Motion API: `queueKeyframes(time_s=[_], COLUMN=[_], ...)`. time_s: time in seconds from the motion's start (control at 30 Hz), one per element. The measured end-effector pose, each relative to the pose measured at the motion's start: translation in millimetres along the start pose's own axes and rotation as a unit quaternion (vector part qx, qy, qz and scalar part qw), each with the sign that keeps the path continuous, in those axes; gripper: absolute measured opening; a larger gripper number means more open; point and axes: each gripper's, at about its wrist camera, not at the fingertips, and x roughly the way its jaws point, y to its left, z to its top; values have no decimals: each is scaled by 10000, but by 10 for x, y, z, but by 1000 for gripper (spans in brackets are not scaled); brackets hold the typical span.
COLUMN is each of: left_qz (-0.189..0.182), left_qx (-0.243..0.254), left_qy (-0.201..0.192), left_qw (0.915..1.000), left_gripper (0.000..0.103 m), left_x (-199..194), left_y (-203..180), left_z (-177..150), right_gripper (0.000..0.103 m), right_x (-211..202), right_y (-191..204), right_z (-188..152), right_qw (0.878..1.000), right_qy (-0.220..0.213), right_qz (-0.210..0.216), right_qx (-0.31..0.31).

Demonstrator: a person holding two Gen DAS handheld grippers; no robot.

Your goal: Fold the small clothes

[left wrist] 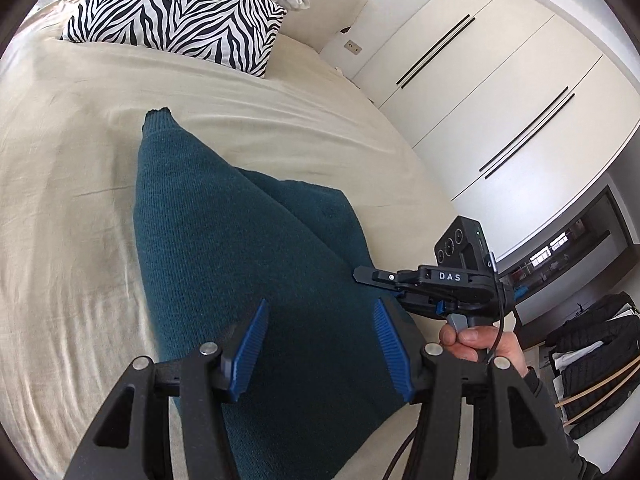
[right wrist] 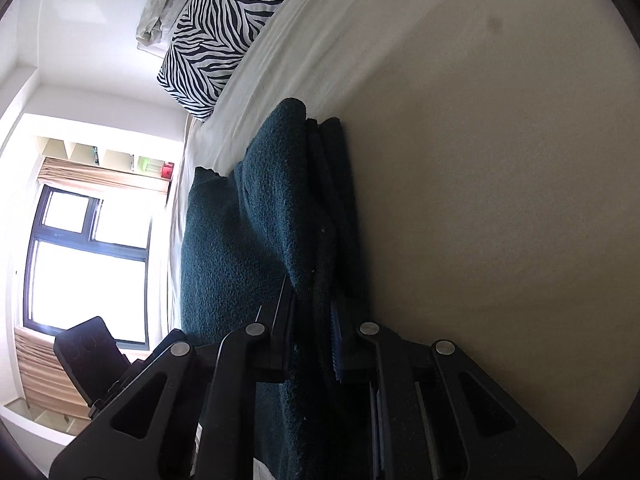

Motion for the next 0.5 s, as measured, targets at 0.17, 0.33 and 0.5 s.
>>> queueKeyframes(time_s=[0.17,0.33,0.5], left_qz=[365,724,864], left_qx=[107,237,138], left_qy=[-253,-1,195], left_qw=[9990,9971,9960], left_gripper=[58,57,56], left_x=[93,367,573], left_y=[134,283,406], left_z=[378,570,498], right_gripper=[18,20,61], right_x=[-154,-492,-161], right_y=[108,453,796], right_z=[-20,115,410], right_qw=[9995,9973,9981], right_qy=[-38,-583,-426], right_qz=[-312,-381,91], right_qx=[6,-242,-429])
